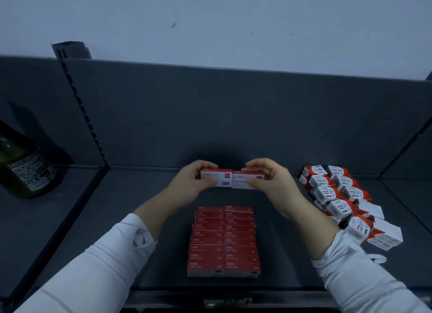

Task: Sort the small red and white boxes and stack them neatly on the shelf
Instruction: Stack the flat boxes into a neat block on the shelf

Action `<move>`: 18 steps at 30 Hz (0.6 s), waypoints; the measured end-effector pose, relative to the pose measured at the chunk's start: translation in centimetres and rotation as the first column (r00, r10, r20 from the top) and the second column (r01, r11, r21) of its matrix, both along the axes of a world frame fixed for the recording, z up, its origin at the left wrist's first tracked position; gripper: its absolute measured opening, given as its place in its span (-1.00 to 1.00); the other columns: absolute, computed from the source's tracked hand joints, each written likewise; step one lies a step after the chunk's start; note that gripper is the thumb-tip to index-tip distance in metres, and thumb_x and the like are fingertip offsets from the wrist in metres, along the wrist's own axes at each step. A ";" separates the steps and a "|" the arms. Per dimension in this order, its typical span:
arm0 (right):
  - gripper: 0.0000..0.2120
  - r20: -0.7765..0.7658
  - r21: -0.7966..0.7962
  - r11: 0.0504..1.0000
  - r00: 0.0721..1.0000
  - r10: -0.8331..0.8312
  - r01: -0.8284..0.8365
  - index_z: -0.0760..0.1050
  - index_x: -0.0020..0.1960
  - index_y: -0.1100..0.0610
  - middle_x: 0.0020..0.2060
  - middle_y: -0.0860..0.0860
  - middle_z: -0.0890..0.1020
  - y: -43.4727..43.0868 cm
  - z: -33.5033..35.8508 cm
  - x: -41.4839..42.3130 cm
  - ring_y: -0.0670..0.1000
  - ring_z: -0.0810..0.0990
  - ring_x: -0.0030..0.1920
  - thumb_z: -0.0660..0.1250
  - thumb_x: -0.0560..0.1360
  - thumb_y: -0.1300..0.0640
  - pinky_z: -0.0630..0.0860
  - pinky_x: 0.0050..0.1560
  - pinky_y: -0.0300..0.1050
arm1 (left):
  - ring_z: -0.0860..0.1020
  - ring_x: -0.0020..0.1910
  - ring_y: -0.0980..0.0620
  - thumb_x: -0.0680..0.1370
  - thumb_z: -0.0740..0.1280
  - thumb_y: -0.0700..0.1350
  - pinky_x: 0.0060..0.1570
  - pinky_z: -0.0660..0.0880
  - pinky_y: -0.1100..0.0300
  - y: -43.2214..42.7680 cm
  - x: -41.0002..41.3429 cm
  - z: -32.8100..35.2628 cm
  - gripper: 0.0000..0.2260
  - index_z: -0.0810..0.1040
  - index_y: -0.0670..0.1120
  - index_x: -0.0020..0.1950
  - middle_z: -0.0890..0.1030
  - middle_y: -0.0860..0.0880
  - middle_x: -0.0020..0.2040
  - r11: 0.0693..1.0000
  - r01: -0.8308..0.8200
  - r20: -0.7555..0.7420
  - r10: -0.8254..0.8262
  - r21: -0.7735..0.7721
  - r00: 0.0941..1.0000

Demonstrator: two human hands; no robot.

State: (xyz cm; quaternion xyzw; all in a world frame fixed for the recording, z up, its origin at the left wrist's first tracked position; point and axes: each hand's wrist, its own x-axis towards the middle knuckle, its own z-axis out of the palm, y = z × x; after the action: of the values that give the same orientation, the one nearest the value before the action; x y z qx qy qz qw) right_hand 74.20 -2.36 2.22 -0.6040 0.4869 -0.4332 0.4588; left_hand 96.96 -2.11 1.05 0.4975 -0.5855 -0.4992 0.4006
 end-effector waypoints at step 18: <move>-0.84 -0.110 0.183 0.983 0.994 0.017 0.004 0.55 0.04 0.10 0.01 0.00 0.67 0.1 -7.4 1.3 -0.06 0.63 -0.02 0.34 0.53 0.32 0.57 -0.09 -0.25 | 0.60 -0.16 0.10 0.62 0.27 -0.13 -0.25 0.55 0.30 0.2 0.2 -5.9 -0.87 0.49 -0.06 0.16 0.61 -0.05 0.02 0.985 0.049 0.209 -0.084 0.167 0.974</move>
State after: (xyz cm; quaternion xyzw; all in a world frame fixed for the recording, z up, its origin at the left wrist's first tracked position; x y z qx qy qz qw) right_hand 75.48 -2.25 -5.22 -0.5841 0.5474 -0.3507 0.4860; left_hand 97.19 -1.90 -4.84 0.5594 -0.5996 -0.5010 0.2766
